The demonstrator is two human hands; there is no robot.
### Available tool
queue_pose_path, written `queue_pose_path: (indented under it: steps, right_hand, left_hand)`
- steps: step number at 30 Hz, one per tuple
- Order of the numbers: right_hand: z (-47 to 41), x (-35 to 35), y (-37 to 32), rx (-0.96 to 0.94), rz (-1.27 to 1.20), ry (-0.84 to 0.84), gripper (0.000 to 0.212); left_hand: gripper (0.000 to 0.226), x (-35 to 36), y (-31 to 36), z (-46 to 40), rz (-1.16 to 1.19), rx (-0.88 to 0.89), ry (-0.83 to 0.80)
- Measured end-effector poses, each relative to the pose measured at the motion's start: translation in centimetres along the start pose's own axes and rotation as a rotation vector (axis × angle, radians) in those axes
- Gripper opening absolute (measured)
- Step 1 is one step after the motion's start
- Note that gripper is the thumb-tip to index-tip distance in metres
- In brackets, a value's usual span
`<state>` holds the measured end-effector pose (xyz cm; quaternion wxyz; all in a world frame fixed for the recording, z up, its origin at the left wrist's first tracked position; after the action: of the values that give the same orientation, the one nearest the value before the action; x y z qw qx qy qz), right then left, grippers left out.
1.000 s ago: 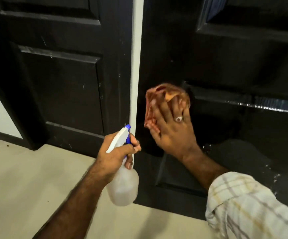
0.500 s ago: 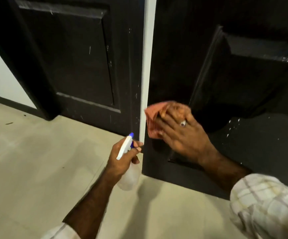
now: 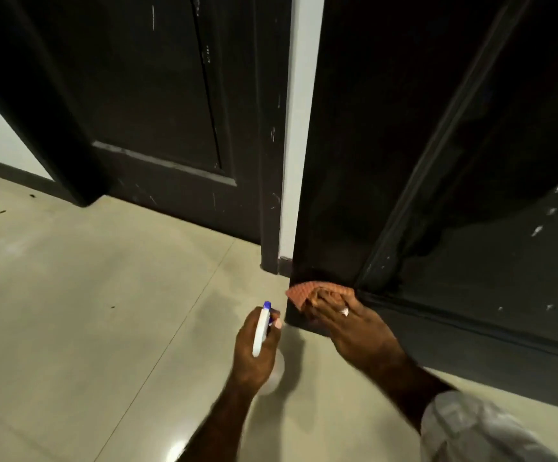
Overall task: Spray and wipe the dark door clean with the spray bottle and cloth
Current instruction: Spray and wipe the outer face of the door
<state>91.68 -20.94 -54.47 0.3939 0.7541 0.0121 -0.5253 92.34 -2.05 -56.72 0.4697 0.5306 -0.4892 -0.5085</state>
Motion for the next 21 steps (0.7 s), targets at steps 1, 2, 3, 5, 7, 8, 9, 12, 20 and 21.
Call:
queue_pose_path:
  steps: [1,2,3,5,7,8,9,12,20,21]
  right_hand:
    - [1.1,2.2,-1.2,-0.018,-0.032,-0.073,0.062]
    - [2.1,4.0,-2.1,-0.028,-0.061,-0.140,0.063]
    - [2.8,5.3,-2.6,-0.035,-0.093,-0.196,0.063]
    - [3.4,6.4,-2.5,-0.048,-0.137,-0.219,0.062]
    - [3.1,4.9,-1.6,-0.065,-0.149,-0.131,0.061]
    - [2.6,3.5,-0.9,-0.055,-0.143,-0.053,0.061]
    - [1.8,2.0,-0.1,-0.028,-0.130,0.028,0.061]
    - [-1.5,-2.8,2.2,0.130,-0.120,0.229,0.059]
    - [0.4,7.9,-5.9,0.064,-0.279,-0.025,0.062]
    - [1.1,8.8,-6.8,0.030,-0.283,-0.072,0.060]
  left_hand:
    - [0.024,0.3,-0.8,0.1,0.019,0.014,0.007]
    - [0.032,0.5,-1.3,0.3,0.032,0.034,0.018]
    - [0.041,0.7,-1.3,0.4,0.030,0.047,0.032]
    - [0.052,1.2,-1.7,-0.1,0.019,0.036,0.042]
    - [0.042,1.9,-2.5,-0.2,0.001,0.028,0.030]
    - [0.029,2.2,-2.7,0.1,-0.004,0.050,0.012]
    - [0.019,2.4,-2.9,0.5,-0.024,0.074,0.002]
    - [0.011,1.8,-3.8,1.7,-0.029,0.066,0.020]
    - [0.021,1.8,-4.3,1.6,-0.036,0.082,0.001]
    - [0.025,1.8,-4.7,1.7,-0.057,0.059,0.016]
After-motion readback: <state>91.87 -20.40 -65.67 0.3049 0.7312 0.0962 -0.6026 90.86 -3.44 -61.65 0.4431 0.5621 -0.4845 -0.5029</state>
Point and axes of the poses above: each hand's wrist, its own z-axis away from the middle knuckle, its own x-axis out of the palm, y = z × x, the point moved 9 cm from there along -z, towards the middle knuckle, and after that the axes turned 5 degrees about z, right-handed, at the moved point
